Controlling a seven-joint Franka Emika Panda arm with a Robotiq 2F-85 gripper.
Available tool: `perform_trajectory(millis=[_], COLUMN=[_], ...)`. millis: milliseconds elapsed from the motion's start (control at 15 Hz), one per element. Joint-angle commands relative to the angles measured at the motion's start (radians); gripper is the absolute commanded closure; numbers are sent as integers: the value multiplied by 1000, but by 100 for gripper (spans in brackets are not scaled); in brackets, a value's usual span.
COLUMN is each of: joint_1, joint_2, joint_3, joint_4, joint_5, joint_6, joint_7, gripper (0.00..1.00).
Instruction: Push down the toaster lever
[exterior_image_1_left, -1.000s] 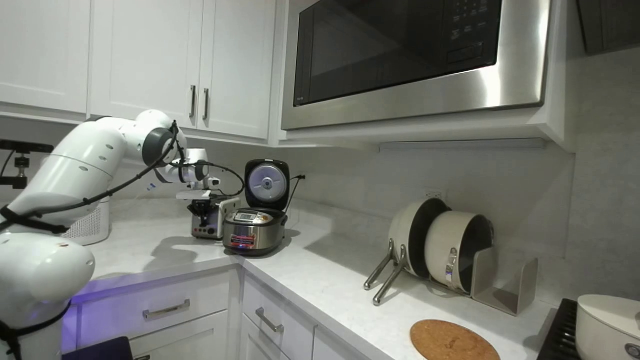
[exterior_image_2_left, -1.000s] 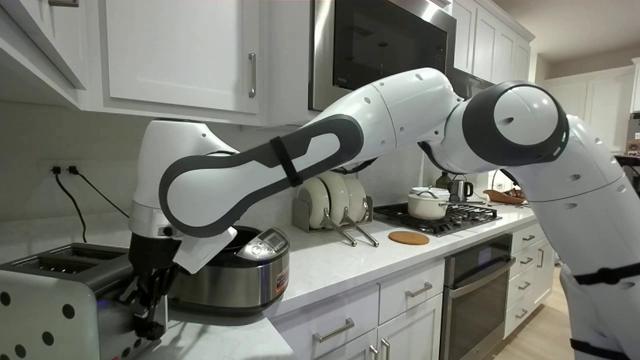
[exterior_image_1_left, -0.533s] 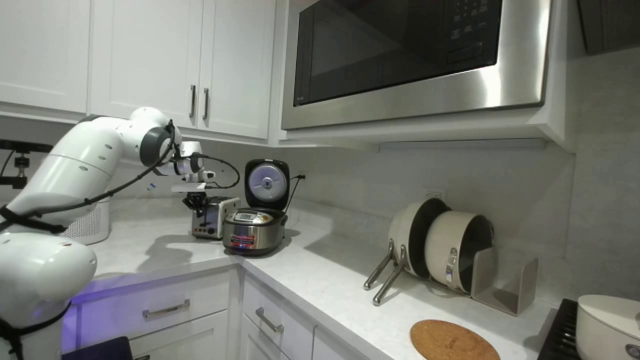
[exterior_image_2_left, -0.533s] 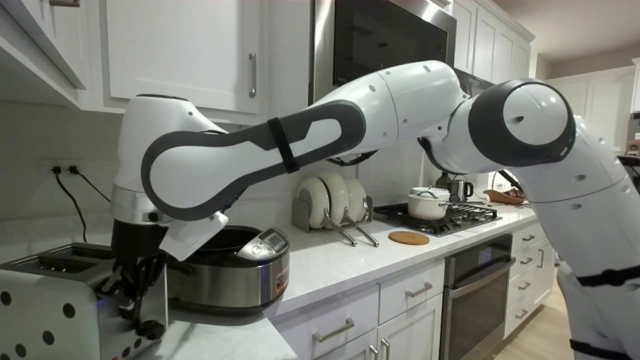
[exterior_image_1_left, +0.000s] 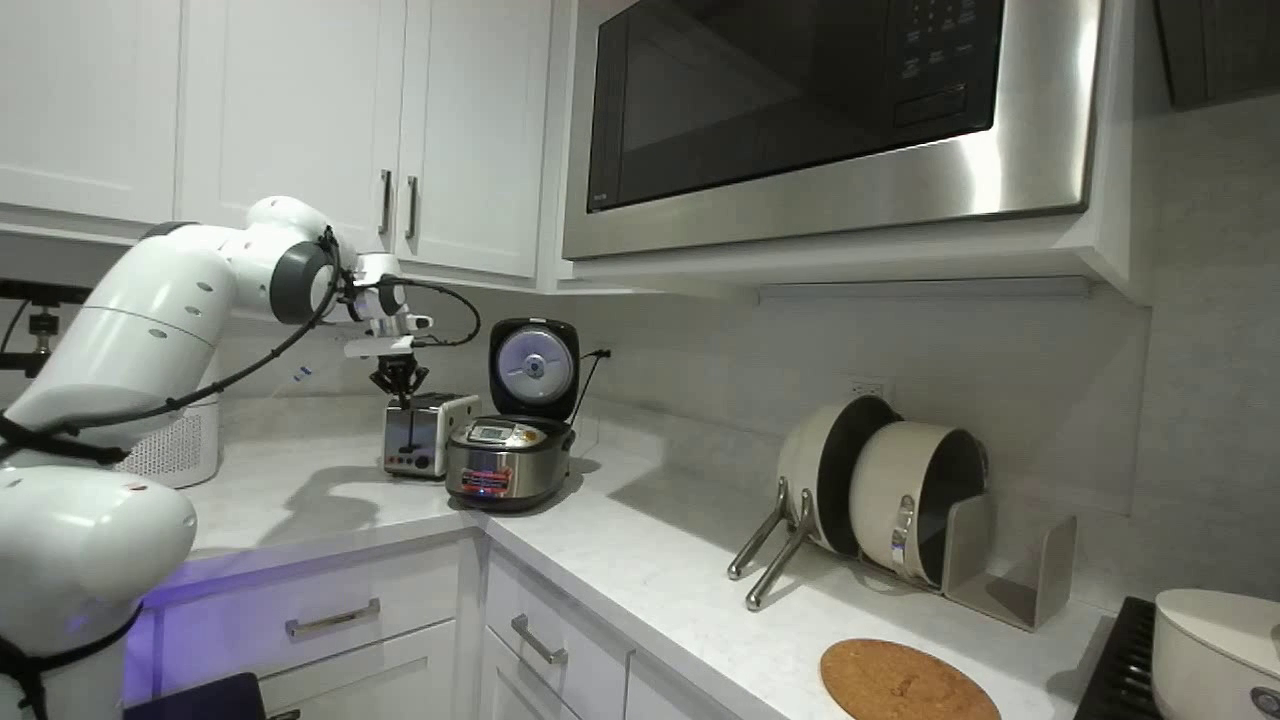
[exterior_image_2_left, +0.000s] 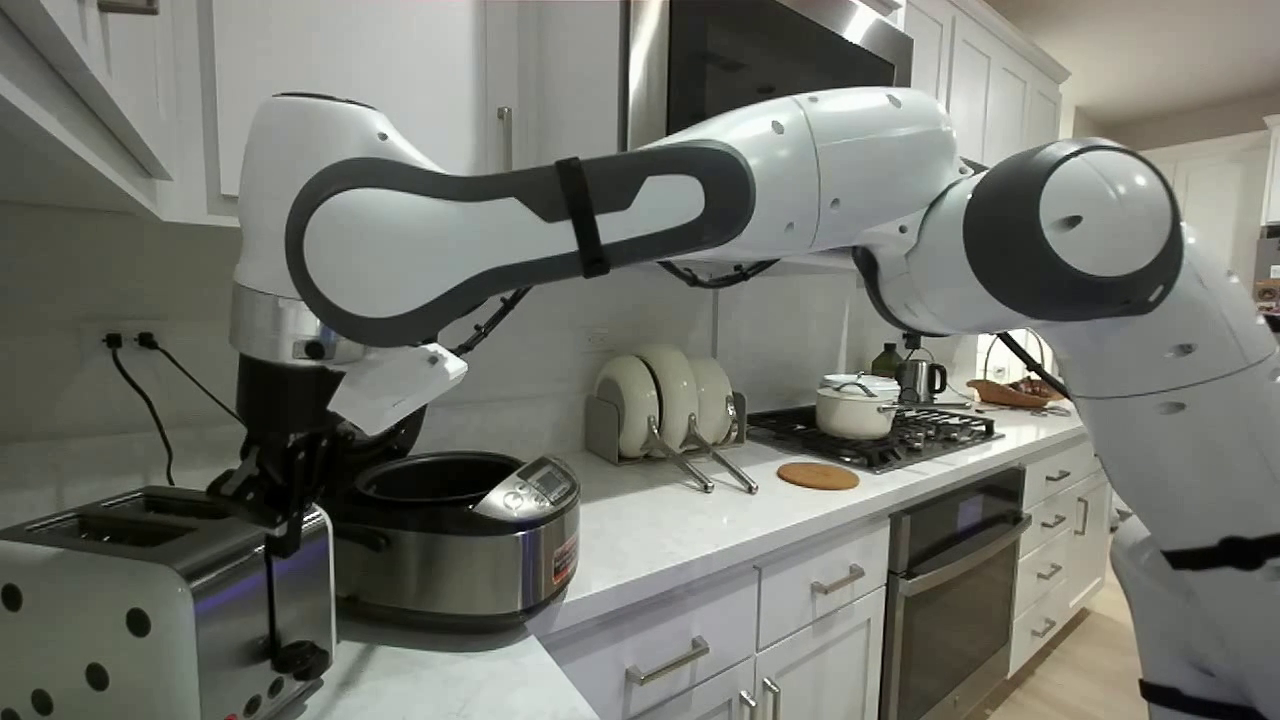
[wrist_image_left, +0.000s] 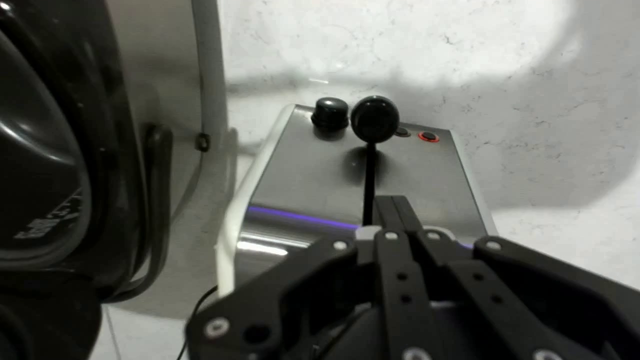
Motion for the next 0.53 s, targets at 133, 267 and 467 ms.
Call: perform_trajectory(millis=[133, 267, 467], joint_1=[29, 25, 29], joint_2=[-63, -87, -114], joint_3=[-29, -21, -21], joint_4=[46, 48, 60], joint_5=[-33, -29, -25], joint_6=[-179, -244, -348], joint_7=[84, 94, 134], gripper=[66, 53, 28])
